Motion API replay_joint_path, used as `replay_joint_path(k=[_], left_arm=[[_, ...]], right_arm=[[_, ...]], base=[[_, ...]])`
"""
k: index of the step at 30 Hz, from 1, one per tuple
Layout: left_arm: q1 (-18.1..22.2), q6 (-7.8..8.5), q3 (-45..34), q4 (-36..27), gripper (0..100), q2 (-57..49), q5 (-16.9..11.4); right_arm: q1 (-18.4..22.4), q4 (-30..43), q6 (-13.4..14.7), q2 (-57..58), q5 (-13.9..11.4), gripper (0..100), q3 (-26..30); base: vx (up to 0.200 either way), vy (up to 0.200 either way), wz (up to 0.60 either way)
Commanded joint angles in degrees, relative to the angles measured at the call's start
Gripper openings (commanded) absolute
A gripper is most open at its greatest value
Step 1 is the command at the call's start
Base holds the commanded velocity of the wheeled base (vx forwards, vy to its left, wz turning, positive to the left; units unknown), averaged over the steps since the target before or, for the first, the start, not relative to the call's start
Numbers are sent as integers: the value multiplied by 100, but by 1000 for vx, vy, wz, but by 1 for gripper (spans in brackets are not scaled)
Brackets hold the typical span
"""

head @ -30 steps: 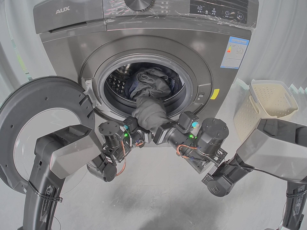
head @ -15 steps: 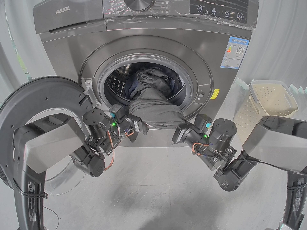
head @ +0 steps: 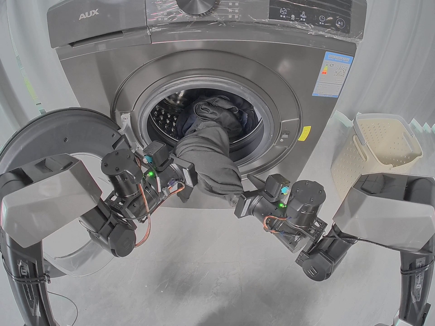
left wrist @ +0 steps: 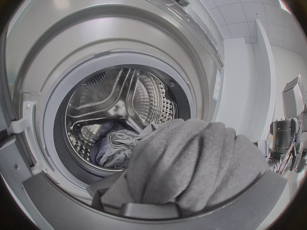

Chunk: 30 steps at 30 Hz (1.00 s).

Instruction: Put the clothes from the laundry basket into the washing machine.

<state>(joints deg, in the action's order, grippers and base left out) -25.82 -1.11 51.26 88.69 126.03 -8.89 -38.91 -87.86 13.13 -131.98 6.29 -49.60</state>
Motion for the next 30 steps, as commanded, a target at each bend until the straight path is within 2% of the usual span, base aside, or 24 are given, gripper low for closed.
replay_joint_path(k=[1,2,3,6,9,14,19,22,30], left_arm=[[-11,23,-732,0,0,-483,-87],[-11,32,-881,0,0,-614,-122],[-2,41,-916,0,0,-685,-122],[51,23,-1057,8,0,-834,-122],[86,58,-1285,8,0,-992,-122],[147,67,-1400,8,0,-966,-122],[288,111,-1531,0,0,-922,-113],[323,181,-1637,0,0,-931,-78],[244,216,-1698,0,0,-896,-104]], right_arm=[[-222,49,-267,770,-462,100,1638],[-310,-12,-337,840,-611,100,2069],[-336,-12,-346,866,-620,100,2209],[-336,-21,-355,946,-664,100,2491],[-345,-21,-408,1236,-849,100,2763],[-319,-21,-399,1455,-822,100,3185],[42,-21,-372,1464,-620,100,3229],[209,-21,-364,1464,-620,100,3220],[156,-21,-355,1464,-620,100,3150]], base=[[0,0,0],[0,0,0],[0,0,0],[0,0,0],[0,0,0],[0,0,0],[0,0,0],[0,0,0],[25,0,0]])
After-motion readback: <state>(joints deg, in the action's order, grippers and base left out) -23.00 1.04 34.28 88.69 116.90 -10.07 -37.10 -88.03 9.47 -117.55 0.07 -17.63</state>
